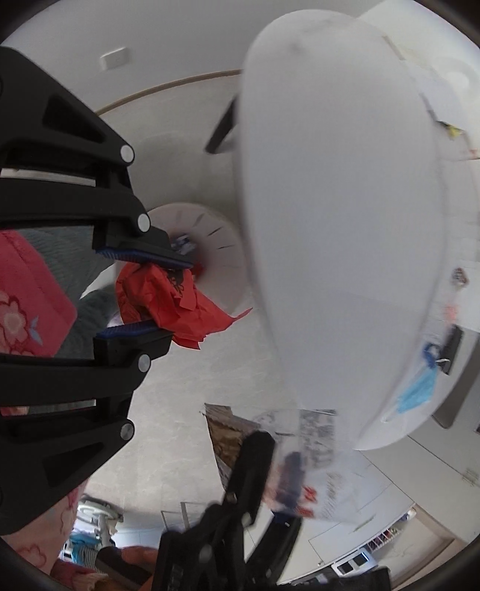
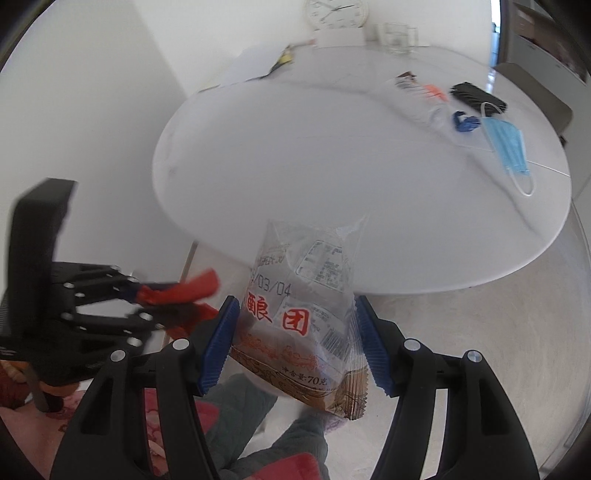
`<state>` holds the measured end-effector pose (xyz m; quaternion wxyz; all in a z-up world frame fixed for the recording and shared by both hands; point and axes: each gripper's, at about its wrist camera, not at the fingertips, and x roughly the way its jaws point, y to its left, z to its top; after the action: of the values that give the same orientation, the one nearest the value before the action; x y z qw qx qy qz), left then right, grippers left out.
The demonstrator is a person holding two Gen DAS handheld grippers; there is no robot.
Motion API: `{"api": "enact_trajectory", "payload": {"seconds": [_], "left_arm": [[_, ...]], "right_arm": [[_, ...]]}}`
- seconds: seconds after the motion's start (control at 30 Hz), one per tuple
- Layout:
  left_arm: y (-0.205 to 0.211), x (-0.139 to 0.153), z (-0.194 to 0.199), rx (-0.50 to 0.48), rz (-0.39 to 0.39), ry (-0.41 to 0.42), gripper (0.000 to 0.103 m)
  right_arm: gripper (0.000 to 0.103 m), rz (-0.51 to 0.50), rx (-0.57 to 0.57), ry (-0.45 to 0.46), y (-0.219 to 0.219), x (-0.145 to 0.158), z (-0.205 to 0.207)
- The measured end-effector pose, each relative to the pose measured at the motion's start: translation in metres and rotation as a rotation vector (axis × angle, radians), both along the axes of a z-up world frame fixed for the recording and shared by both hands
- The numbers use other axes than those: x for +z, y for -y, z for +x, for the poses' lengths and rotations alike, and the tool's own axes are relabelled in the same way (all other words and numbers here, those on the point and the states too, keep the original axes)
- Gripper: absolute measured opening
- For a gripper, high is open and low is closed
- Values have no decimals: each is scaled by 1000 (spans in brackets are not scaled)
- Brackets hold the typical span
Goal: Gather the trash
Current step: 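Carry the red tissue and snack bag toward the pink wastebasket with both tools, then open the left tool over the bin while the right tool drops the snack bag in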
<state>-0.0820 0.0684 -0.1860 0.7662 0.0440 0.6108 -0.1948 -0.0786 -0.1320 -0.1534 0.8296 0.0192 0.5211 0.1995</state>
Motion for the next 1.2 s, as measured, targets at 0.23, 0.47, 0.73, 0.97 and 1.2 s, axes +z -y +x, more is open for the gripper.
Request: {"api": "enact_trajectory", "payload": {"seconds": [0.23, 0.47, 0.73, 0.97, 1.2], "left_arm": [[3, -23, -17, 78, 21, -20, 56], [4, -7, -20, 136, 67, 44, 83], [-42, 36, -10, 314, 136, 161, 95], [-75, 59, 4, 426, 139, 199, 95], [-87, 67, 19, 437, 131, 206, 95]], "right_arm": [[65, -8, 47, -7, 2, -2, -18], [65, -1, 63, -11, 6, -2, -28], [68, 24, 136, -6, -9, -8, -28], [90, -13, 205, -26, -37, -24, -24], [98, -14, 138, 7, -30, -7, -12]]}}
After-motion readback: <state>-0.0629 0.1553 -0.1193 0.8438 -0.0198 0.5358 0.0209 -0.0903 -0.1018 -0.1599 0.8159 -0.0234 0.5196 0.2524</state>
